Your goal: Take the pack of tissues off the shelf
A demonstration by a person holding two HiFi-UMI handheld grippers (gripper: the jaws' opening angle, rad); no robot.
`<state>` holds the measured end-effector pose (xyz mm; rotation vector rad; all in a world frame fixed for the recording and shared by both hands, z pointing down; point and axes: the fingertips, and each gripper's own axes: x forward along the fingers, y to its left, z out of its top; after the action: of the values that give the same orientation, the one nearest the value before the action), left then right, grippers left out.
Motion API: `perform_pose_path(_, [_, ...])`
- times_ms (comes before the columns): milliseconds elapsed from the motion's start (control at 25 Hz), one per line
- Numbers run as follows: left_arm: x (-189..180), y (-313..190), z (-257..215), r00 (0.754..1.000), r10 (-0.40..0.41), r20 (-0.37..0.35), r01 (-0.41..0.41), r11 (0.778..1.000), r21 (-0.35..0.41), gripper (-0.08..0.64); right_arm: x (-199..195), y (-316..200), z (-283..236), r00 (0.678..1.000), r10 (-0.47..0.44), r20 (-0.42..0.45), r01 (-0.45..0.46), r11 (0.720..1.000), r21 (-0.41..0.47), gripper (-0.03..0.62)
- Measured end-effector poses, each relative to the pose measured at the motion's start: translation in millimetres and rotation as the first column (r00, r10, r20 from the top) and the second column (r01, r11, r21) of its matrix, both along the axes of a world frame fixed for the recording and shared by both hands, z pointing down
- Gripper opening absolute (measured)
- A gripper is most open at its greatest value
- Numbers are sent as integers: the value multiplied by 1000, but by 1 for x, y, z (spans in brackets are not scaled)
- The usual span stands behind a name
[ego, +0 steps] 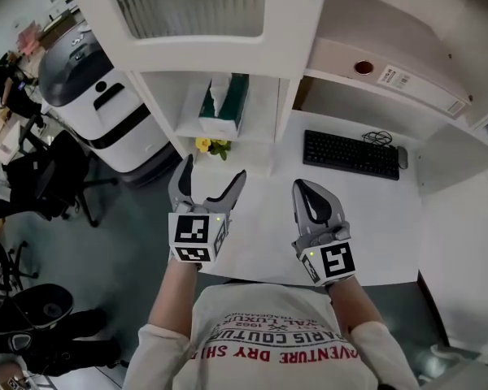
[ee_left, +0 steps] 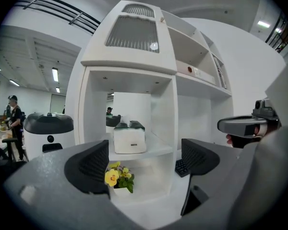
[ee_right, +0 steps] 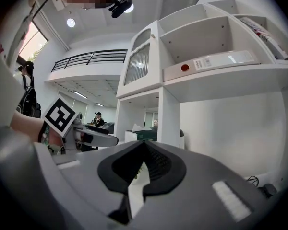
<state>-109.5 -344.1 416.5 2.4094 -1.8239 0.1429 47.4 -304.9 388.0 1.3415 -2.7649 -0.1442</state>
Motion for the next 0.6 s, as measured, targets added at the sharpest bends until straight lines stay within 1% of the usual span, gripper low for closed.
perform_pose_path(80, [-4, -20, 3, 1000, 2, 7, -2, 1000, -6, 489, -6, -14, 3, 1000, 11, -2, -11, 1000, -8, 0])
perform_pose_path(400, [-5, -85, 4, 1000, 19, -11, -19, 1000, -5, 549, -19, -57, 19, 999, 49, -15, -49, 998, -34, 2])
perform_pose_path(480, [-3, -99, 8, 1000, 18, -15, -19, 1000, -13, 562, -17, -66, 24, 997, 68, -21, -69, 997, -41, 0])
perform_pose_path(600, [-3, -116, 11, 1000, 2, -11, -2, 1000, -19, 565, -12, -79, 31, 993, 113, -22, -114, 992, -59, 0])
